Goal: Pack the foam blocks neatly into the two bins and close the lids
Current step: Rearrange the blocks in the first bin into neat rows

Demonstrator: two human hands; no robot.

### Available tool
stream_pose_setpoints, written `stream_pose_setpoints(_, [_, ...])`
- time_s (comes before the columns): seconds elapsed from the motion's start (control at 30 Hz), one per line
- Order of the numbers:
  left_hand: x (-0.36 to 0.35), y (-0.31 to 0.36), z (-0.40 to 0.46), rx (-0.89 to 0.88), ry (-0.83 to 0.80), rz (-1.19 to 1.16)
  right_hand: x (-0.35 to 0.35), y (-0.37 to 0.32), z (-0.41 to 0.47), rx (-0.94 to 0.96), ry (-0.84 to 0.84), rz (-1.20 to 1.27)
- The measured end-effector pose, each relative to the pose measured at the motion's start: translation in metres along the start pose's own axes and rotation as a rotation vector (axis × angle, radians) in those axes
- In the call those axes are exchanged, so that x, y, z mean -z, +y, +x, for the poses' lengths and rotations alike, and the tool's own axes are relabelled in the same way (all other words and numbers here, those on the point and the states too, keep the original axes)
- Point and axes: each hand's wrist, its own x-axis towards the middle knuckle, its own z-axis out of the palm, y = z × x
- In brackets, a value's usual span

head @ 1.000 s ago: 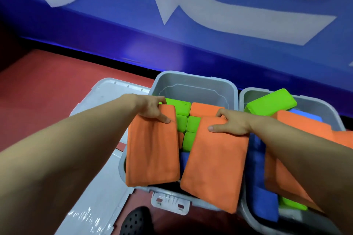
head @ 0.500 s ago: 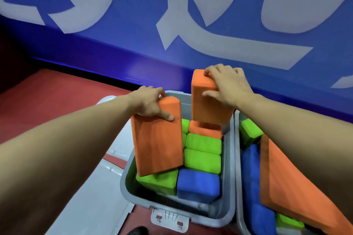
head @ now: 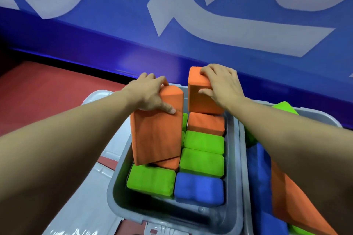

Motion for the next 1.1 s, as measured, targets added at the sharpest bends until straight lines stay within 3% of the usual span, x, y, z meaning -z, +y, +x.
stream_pose_setpoints(0.37, [0.002,-0.008,0.040,0.040,-0.099,-0.011,-0.085,0.013,-0.014,-0.096,-0.206,0.079])
stream_pose_setpoints(0.67, [-0.004,-0.022,0.060,0.086,-0.147,-0.119,-0.155,0.023,-0.045,-0.168,-0.474,0.174])
stream_pose_setpoints(1.1, [-0.001,-0.031,0.033,0.082,-0.114,-0.207,-0.154,0.010,-0.072,-0.281,-0.628,0.127])
